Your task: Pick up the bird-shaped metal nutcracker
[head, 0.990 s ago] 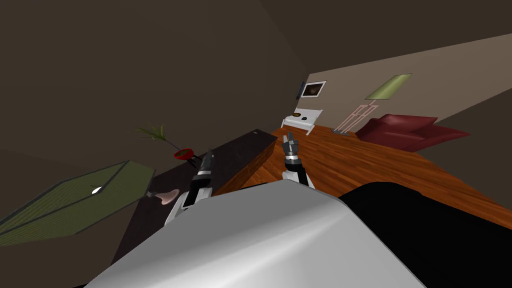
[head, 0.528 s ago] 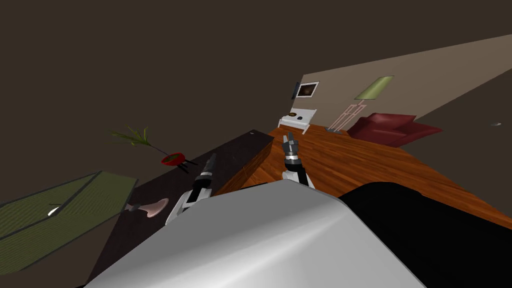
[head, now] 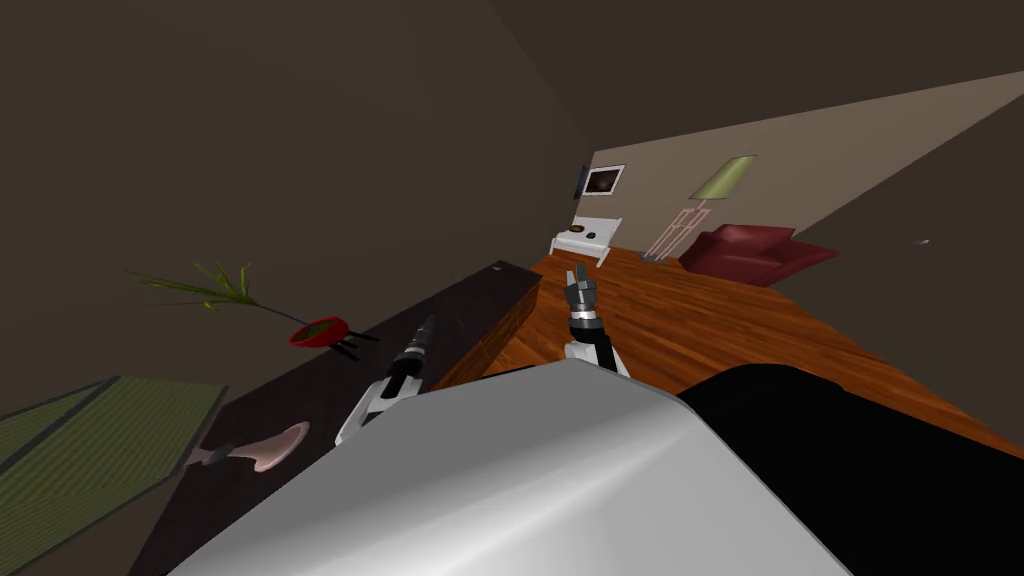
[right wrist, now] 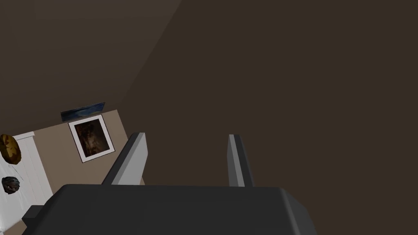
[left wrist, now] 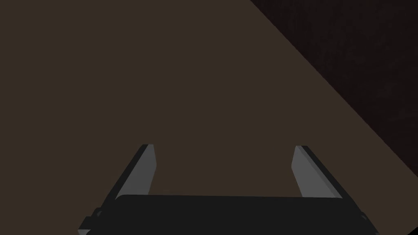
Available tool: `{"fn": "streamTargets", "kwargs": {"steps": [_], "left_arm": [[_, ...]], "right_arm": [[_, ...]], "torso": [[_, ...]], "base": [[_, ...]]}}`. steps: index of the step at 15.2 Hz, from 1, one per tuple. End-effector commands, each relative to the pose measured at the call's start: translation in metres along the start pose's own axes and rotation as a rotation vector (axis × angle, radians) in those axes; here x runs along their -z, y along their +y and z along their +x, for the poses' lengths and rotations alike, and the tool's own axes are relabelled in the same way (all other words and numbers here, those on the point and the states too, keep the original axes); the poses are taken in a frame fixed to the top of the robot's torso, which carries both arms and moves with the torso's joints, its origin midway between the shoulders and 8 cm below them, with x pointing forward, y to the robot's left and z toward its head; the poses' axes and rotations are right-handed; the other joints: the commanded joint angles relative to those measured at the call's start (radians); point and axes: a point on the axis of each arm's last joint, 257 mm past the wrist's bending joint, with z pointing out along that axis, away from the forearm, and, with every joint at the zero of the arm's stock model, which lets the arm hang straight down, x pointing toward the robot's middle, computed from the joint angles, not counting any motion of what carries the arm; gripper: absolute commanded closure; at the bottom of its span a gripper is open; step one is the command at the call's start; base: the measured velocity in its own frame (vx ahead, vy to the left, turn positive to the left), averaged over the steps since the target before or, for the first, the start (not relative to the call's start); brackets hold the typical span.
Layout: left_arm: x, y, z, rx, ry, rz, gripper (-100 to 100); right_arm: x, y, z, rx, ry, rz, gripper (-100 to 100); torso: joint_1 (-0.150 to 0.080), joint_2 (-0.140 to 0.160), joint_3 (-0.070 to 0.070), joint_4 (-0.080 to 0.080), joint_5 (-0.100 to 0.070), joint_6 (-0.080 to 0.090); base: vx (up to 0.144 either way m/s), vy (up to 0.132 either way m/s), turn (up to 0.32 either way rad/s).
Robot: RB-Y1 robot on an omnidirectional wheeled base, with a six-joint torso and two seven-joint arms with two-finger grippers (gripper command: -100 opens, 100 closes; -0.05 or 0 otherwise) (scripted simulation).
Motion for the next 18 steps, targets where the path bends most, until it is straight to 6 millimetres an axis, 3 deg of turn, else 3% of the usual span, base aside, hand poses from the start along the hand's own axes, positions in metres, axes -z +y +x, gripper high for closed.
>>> {"fn": "streamTargets", "kwargs": {"steps": [1,4,6,7,9,13,15,18], "left_arm": [[-0.002,0.021,0.004,-0.019,0.014,-0.056,-100],[-0.006,0.058,0.009,-0.065,0.037,-0.154,-100],[-0.004,0.066,0.011,-0.065,0.042,-0.170,-100],[-0.004,0.084,0.013,-0.087,0.052,-0.219,-100],[-0.004,0.103,0.014,-0.109,0.061,-0.269,-100],[0.002,0.144,0.018,-0.152,0.082,-0.380,-100],[0.005,0.151,0.019,-0.152,0.087,-0.395,-100],[0.014,0.187,0.020,-0.193,0.103,-0.498,-100]], "right_arm": [[0.000,0.000,0.000,0.000,0.000,0.000,0],[0.000,0.000,0.000,0.000,0.000,0.000,0],[0.000,0.000,0.000,0.000,0.000,0.000,0],[0.000,0.000,0.000,0.000,0.000,0.000,0],[0.000,0.000,0.000,0.000,0.000,0.000,0],[0.000,0.000,0.000,0.000,0.000,0.000,0],[0.000,0.000,0.000,0.000,0.000,0.000,0],[0.000,0.000,0.000,0.000,0.000,0.000,0]], "torso": [[0.000,0.000,0.000,0.000,0.000,0.000],[0.000,0.000,0.000,0.000,0.000,0.000],[0.000,0.001,0.001,0.000,0.000,0.000],[0.001,0.002,0.001,0.000,0.000,-0.001],[0.001,0.002,0.001,0.000,0.000,0.000],[0.001,0.000,0.000,0.000,0.000,0.000],[0.000,0.000,0.000,0.000,0.000,0.000],[0.000,0.001,0.000,0.000,0.000,0.000]], "base": [[0.079,-0.058,-0.107],[0.060,-0.066,-0.117],[0.053,-0.046,-0.057],[0.052,-0.048,-0.090],[0.060,-0.049,-0.121],[0.080,-0.046,-0.114],[0.066,-0.057,-0.064],[0.062,-0.054,-0.097]]}}
